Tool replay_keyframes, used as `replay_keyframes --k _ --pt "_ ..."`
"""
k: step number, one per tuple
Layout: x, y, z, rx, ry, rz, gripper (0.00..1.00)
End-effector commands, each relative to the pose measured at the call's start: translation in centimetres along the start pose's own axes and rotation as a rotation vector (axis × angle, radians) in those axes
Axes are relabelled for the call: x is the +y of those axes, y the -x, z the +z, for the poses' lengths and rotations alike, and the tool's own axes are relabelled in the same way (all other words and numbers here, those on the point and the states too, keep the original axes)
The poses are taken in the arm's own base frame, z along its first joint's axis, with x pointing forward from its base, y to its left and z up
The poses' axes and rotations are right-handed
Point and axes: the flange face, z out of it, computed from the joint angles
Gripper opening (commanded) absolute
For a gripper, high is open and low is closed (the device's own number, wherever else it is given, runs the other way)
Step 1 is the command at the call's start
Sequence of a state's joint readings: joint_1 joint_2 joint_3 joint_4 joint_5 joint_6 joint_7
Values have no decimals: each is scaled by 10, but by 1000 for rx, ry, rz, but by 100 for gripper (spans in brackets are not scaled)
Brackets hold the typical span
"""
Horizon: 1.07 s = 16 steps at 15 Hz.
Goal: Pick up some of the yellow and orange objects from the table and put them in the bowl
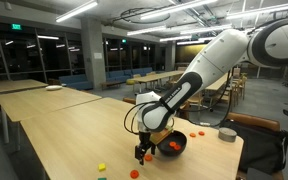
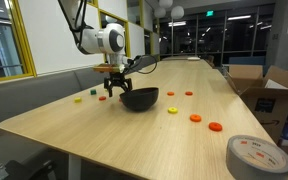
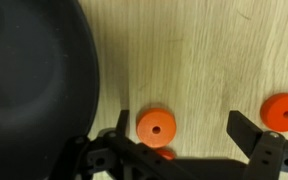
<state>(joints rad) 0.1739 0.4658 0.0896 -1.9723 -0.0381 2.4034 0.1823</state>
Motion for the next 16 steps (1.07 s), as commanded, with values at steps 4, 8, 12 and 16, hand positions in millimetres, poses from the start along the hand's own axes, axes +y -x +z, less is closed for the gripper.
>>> replay_keyframes --k 4,8,12,16 --pt "5 0 -2 47 32 33 100" --pt "12 -2 -2 63 39 49 100" --pt "18 -3 -3 73 42 61 100" --pt "21 -3 -2 74 45 56 75"
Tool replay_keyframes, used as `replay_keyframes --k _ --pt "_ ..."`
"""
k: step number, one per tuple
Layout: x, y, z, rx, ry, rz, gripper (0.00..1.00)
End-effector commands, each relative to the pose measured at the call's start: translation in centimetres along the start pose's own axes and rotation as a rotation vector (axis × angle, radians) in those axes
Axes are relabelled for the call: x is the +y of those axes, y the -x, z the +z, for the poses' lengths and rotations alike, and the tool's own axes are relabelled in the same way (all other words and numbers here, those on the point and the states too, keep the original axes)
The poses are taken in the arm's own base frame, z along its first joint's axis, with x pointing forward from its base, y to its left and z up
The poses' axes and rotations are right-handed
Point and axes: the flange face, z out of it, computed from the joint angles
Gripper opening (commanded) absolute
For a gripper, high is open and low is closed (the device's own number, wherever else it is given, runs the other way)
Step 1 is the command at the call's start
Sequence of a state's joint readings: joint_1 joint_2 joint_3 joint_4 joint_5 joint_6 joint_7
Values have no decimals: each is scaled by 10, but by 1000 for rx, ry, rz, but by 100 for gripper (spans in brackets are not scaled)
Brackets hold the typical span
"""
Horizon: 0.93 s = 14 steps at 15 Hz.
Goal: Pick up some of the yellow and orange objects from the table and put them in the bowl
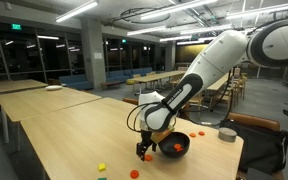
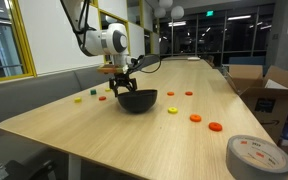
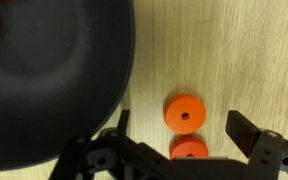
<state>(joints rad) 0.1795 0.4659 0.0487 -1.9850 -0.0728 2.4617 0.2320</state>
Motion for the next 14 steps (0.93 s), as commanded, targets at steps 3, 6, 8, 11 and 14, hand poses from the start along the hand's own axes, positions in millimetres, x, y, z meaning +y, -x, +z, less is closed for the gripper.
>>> replay_keyframes --k 3,6,8,11,14 --pt "1 2 -2 20 15 0 51" --pt "1 3 -1 17 16 0 27" --pt "1 4 -3 20 16 0 17" --pt "0 5 -8 25 16 0 19" --pt "-1 9 -18 41 14 1 19"
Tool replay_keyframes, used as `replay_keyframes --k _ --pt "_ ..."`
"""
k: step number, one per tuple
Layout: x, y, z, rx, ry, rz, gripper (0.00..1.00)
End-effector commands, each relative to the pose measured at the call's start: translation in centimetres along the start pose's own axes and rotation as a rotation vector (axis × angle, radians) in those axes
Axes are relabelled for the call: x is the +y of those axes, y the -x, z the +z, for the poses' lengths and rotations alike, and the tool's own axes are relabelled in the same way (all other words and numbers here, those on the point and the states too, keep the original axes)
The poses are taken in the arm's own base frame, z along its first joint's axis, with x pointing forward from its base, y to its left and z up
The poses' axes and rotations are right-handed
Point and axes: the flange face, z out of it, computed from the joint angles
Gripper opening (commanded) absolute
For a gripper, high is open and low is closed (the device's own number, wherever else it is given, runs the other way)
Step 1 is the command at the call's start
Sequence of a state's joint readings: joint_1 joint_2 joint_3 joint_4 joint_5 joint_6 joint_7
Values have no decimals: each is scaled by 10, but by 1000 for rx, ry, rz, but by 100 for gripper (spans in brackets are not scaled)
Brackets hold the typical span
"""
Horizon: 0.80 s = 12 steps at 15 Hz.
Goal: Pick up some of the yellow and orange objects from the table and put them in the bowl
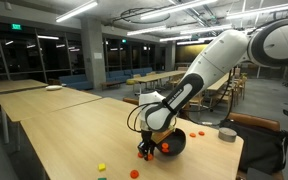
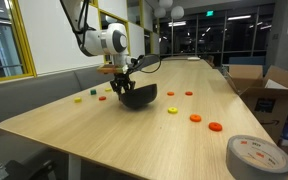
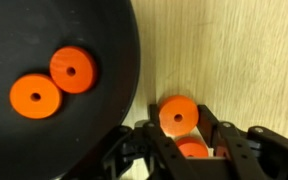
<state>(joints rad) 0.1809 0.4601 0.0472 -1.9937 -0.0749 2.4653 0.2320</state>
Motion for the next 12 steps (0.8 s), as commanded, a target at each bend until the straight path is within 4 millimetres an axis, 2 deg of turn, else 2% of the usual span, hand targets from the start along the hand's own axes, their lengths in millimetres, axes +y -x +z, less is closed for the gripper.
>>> replay_keyframes --k 1,8,12 --pt "-1 8 -23 49 9 3 19" --pt "4 24 -67 140 2 40 19" --pt "21 43 -93 185 27 121 19"
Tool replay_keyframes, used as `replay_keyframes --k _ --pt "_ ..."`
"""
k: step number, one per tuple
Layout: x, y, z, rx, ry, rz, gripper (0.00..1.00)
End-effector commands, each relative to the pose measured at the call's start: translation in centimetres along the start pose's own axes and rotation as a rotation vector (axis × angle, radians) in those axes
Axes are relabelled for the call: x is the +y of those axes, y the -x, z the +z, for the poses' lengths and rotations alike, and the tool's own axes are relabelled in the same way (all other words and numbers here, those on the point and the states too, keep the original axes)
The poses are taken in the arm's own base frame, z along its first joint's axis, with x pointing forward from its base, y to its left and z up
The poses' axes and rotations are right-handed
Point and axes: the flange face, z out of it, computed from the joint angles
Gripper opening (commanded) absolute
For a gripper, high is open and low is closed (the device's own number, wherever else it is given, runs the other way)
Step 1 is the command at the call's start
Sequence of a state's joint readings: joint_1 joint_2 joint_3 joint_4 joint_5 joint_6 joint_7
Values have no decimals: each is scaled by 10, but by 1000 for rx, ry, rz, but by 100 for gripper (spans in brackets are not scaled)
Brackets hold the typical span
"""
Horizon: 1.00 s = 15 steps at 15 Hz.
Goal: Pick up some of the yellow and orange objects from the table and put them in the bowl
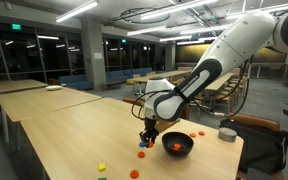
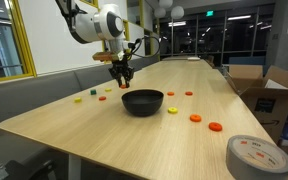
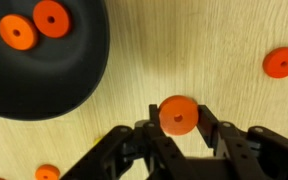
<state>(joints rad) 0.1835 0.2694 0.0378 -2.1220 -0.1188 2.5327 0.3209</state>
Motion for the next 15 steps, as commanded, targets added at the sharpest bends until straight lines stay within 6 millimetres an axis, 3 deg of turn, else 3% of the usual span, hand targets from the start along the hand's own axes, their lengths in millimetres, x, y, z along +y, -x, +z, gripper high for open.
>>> replay_keyframes --k 1,8,14,15 --pt "22 23 -32 48 43 95 19" --pt "69 68 -37 38 129 318 19" --pt "92 80 -18 -17 133 395 19" --pt "95 80 -16 -26 132 405 56"
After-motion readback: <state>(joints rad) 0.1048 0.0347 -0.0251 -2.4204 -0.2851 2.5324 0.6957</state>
